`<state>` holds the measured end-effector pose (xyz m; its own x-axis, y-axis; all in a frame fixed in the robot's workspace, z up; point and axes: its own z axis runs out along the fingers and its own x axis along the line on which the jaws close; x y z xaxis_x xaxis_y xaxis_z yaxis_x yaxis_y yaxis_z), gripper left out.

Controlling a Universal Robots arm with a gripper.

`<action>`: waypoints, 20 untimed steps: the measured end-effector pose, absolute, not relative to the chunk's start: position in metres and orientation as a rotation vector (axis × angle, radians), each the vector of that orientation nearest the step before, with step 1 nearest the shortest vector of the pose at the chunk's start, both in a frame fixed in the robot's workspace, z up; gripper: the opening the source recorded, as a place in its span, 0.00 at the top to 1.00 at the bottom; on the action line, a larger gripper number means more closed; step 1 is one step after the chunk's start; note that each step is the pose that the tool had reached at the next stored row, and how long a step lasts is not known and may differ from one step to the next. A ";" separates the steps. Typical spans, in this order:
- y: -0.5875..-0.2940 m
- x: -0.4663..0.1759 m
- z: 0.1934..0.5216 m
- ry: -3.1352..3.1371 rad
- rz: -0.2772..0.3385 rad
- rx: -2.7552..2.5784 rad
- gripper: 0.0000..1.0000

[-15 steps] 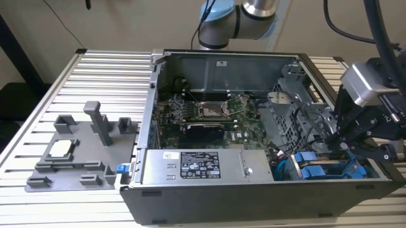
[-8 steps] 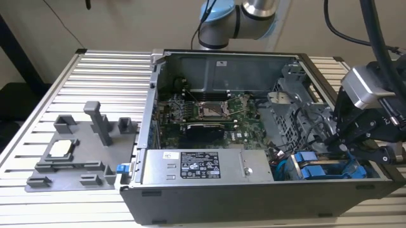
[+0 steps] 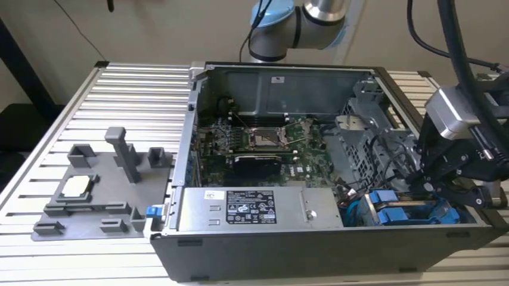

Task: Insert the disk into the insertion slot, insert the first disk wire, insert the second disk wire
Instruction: 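Insert the second disk wire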

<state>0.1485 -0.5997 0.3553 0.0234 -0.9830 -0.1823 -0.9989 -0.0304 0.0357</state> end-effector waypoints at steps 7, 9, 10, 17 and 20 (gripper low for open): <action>-0.600 0.148 0.353 2.132 0.239 -2.148 0.84; -0.600 0.148 0.352 2.134 0.239 -2.145 0.84; -0.600 0.148 0.351 2.135 0.240 -2.144 0.84; -0.599 0.148 0.347 2.141 0.242 -2.134 0.84; -0.599 0.148 0.346 2.142 0.243 -2.131 0.84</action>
<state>0.1485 -0.5987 0.3458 -0.0084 -0.9817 -0.1904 -0.9994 0.0016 0.0356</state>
